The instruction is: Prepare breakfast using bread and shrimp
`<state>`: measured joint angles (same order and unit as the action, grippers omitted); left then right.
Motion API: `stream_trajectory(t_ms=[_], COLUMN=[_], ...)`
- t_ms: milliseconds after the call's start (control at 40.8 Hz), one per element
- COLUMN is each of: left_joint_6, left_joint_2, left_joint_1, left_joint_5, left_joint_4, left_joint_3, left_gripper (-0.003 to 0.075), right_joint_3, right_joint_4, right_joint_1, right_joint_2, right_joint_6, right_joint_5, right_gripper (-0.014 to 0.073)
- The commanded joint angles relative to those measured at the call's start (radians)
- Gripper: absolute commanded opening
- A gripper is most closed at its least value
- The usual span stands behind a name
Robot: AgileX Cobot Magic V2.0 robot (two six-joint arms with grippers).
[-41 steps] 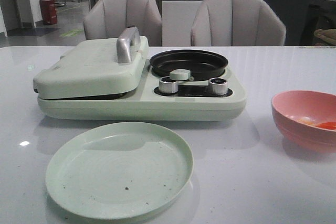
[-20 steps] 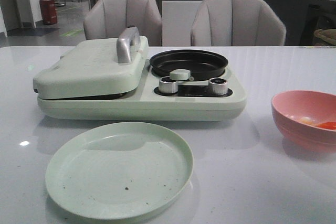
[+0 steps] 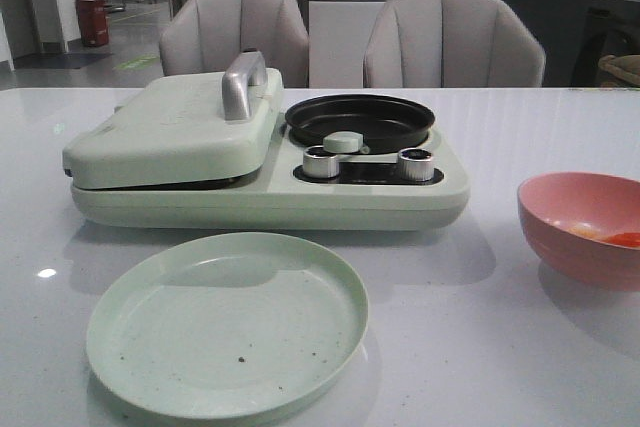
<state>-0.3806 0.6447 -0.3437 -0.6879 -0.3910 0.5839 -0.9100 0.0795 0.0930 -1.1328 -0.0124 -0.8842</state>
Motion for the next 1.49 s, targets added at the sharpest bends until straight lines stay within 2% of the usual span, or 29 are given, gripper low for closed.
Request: stream_trajectory(t_ms=[0,171,637,931,1004,1151,1224,1322,1469], left_joint_6=[0.007,0.007,0.007,0.007,0.007,0.007,0.007,0.007,0.007], left_joint_2=[-0.003,-0.003,-0.003,-0.003,-0.003,-0.003,-0.003,-0.003,-0.003], left_joint_1=[-0.008,-0.008,-0.008,-0.008,-0.008,-0.008,-0.008,-0.008,-0.008], left_joint_5=[0.055,0.055,0.055,0.055,0.055,0.055,0.055,0.055,0.055], left_joint_4=[-0.025,-0.025,-0.025,-0.025,-0.025,-0.025,-0.025,-0.025,-0.025], left_joint_3=[0.028,0.028,0.028,0.028,0.028,0.028,0.028,0.028,0.028], left_gripper=[0.0101,0.0101,0.0101,0.0101,0.0101,0.0101,0.0101,0.0101,0.0101], right_joint_3=[-0.062,-0.111,-0.255,-0.273,-0.273,-0.273,-0.273,-0.273,-0.277], right_joint_4=[-0.015,-0.019,-0.079,-0.079,-0.079,-0.079,-0.079,-0.079,-0.079], right_joint_1=[-0.087,-0.152,-0.152,-0.152,-0.152,-0.152,-0.152,-0.152,-0.135], right_joint_2=[-0.056,-0.171,-0.480,-0.609,-0.622,-0.618,-0.616,-0.609,-0.558], right_joint_6=[0.005,0.022,0.030,0.031,0.031,0.031,0.031,0.038,0.049], right_joint_5=[0.037,0.054,0.136,0.171,0.171,0.171,0.171,0.166,0.164], right_gripper=[0.0483,0.0483,0.0483,0.0480,0.0430,0.0215,0.0143,0.0083,0.0042])
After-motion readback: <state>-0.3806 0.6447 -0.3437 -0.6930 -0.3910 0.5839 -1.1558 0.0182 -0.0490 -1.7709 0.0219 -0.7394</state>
